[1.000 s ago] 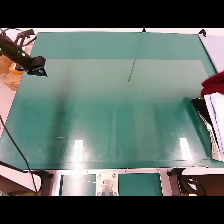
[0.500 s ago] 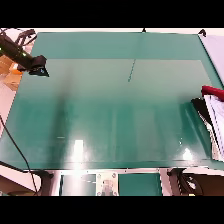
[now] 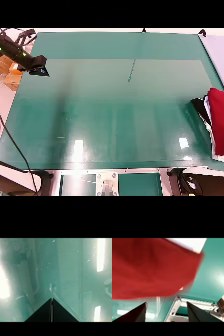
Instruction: Fold the shirts.
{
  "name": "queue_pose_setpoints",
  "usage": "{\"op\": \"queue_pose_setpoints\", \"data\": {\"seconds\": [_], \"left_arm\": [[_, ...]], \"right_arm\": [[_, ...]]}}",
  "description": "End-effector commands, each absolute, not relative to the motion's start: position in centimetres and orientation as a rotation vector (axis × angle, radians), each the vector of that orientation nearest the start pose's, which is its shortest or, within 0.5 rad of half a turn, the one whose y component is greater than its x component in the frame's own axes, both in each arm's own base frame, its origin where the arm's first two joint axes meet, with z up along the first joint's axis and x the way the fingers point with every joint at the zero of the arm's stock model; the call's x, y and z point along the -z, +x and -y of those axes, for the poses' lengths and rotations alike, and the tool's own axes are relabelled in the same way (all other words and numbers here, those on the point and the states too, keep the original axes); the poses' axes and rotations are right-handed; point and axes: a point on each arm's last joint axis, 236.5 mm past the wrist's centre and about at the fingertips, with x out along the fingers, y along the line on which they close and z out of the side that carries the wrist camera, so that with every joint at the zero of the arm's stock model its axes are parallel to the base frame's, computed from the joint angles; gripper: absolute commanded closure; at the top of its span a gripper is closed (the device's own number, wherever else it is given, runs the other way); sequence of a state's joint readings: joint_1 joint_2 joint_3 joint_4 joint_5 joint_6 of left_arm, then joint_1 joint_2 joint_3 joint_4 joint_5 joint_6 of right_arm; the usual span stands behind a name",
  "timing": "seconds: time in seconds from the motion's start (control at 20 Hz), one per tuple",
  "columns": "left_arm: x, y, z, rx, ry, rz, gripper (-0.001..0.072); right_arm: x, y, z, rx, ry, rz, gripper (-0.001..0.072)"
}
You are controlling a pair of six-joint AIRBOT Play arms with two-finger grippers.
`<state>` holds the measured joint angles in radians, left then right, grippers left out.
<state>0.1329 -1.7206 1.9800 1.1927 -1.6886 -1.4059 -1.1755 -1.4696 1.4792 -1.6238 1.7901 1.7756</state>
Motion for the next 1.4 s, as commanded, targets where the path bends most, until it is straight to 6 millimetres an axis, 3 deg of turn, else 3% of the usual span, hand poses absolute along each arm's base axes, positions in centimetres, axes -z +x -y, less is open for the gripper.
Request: {"op": "queue_pose_setpoints", "data": {"seconds": [0.0,0.05,0.1,0.15,0.3,0.35,0.45,0.5,0.6,0.75,0.85,0.95,1.05,1.2,1.35], "left_arm": [[-9.0,45.7,2.8,0.348,-0.192,-1.35,0.0684],[-9.1,45.9,3.0,0.355,-0.199,-1.34,0.0684],[-9.3,46.0,3.3,0.366,-0.211,-1.331,0.0685],[-9.7,46.0,4.0,0.385,-0.234,-1.323,0.0685],[-11.0,45.4,5.3,0.413,-0.243,-1.308,0.0686],[-11.2,45.0,5.8,0.417,-0.234,-1.305,0.0685],[-11.0,43.2,7.1,0.425,-0.22,-1.331,0.0685],[-10.5,42.0,7.8,0.429,-0.216,-1.348,0.0685],[-9.3,38.5,9.2,0.439,-0.217,-1.371,0.0686],[-6.9,32.6,10.7,0.434,-0.231,-1.374,0.0685],[-5.5,29.1,11.1,0.431,-0.236,-1.376,0.0685],[-4.7,27.4,10.8,0.42,-0.233,-1.372,0.0684],[-4.7,27.0,10.6,0.422,-0.219,-1.377,0.0684],[-4.6,25.8,10.7,0.431,-0.224,-1.424,0.0684],[-4.6,25.9,10.7,0.431,-0.224,-1.419,0.0684]], "right_arm": [[-1.6,12.1,28.8,1.016,1.142,-1.538,0.0167],[-2.2,14.3,28.7,0.962,1.133,-1.494,0.021],[-3.1,17.1,28.3,0.885,1.113,-1.444,0.0428],[-4.3,20.8,27.5,0.765,1.067,-1.389,0.0694],[-7.9,30.7,23.0,0.484,0.902,-1.249,0.0696],[-8.6,33.1,20.7,0.41,0.825,-1.225,0.0696],[-8.3,35.5,15.8,0.316,0.722,-1.215,0.0698],[-7.6,35.7,13.2,0.269,0.682,-1.223,0.0698],[-5.4,34.1,7.7,0.174,0.607,-1.264,0.0699],[-1.1,28.5,-0.2,0.04,0.543,-1.333,0.0698],[0.8,25.3,-4.0,-0.038,0.539,-1.346,0.0698],[0.9,24.2,-6.0,-0.093,0.538,-1.314,0.0698],[0.2,24.0,-6.7,-0.122,0.512,-1.286,0.0697],[0.0,24.0,-6.8,-0.125,0.508,-1.282,0.0697],[0.0,24.0,-6.8,-0.125,0.508,-1.282,0.0697]]}}
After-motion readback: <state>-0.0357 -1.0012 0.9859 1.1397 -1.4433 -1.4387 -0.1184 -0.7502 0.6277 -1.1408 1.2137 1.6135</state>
